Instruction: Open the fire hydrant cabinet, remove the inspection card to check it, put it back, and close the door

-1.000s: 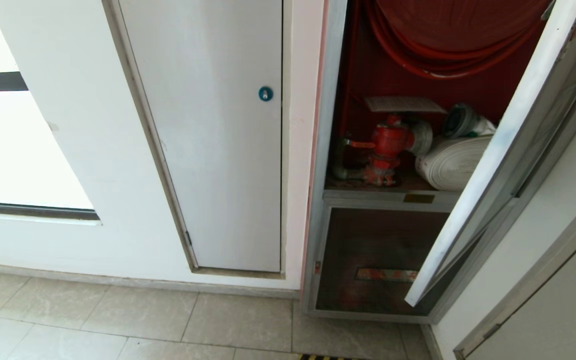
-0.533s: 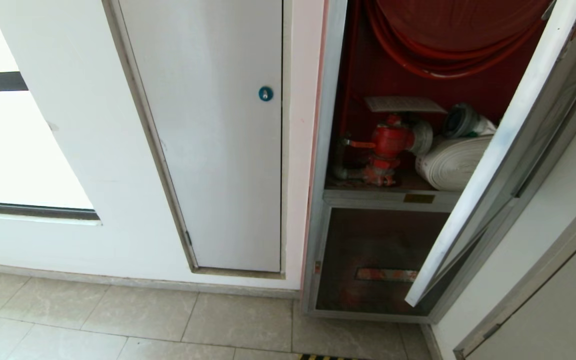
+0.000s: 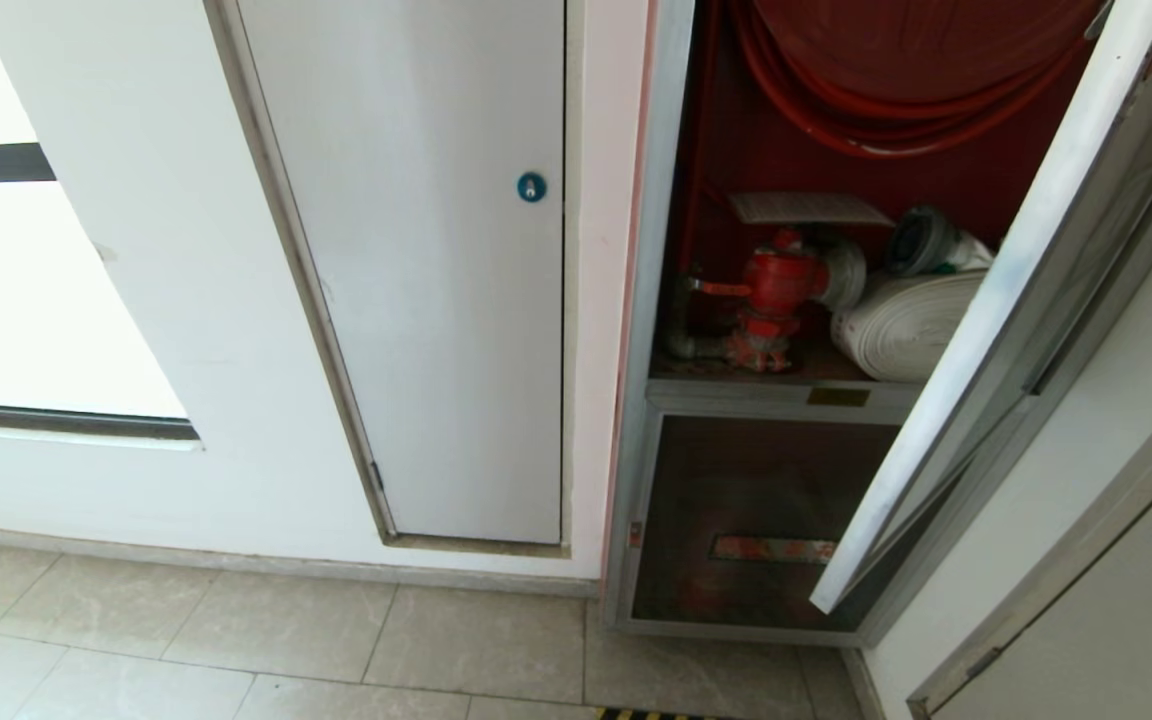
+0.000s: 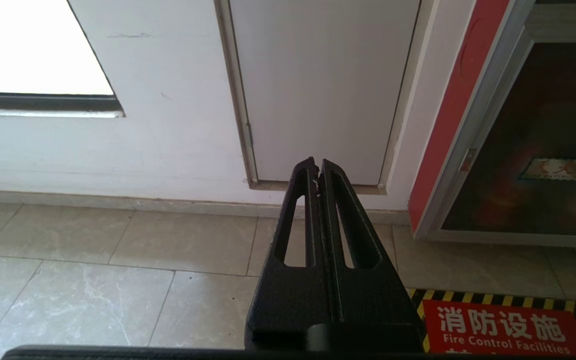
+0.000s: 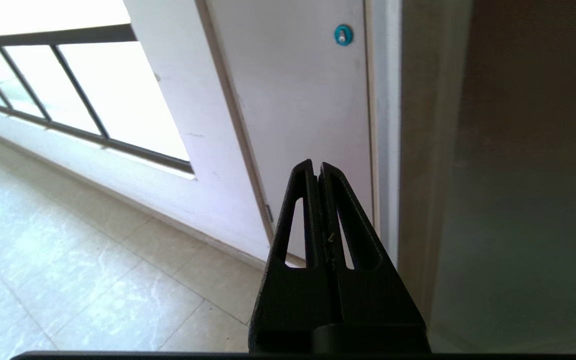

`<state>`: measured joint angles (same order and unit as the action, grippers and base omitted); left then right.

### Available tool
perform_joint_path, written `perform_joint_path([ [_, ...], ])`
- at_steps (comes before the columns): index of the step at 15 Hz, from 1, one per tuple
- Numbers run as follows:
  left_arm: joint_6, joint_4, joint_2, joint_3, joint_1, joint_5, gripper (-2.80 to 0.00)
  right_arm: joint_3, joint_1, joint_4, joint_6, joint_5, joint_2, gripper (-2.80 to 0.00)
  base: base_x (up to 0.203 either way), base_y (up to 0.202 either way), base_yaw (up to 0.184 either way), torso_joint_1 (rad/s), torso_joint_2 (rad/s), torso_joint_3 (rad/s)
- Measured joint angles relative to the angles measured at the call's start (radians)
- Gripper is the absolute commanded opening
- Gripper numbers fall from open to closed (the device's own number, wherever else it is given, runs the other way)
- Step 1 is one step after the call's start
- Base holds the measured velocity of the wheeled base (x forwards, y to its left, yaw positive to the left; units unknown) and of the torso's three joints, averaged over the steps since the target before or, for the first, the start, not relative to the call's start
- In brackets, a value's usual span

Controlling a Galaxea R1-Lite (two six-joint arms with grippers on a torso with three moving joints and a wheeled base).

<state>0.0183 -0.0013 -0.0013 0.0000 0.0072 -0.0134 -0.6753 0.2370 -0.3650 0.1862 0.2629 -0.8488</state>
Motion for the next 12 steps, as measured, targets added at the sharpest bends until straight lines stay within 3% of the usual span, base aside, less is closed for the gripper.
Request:
perform_joint_path([
  [2, 0.000, 0.000, 0.000, 0.000, 0.000, 0.000, -2.80, 0.009, 0.085, -0.075, -0.023, -0.103, -0.052, -2.80, 0.000, 0.000, 0.000, 0.000, 0.00, 0.000],
  [5, 0.001, 0.000, 0.000, 0.000, 0.000, 0.000, -2.80, 0.120, 0.217, -0.325, -0.118, -0.237, -0.154, -2.80, 0.000, 0.000, 0.000, 0.000, 0.00, 0.000],
  [12, 0.000, 0.000, 0.000, 0.000, 0.000, 0.000, -2.80, 0.294, 0.413, -1.071, -0.293, -0.583, -0.500, -2.80, 0.000, 0.000, 0.000, 0.000, 0.00, 0.000],
])
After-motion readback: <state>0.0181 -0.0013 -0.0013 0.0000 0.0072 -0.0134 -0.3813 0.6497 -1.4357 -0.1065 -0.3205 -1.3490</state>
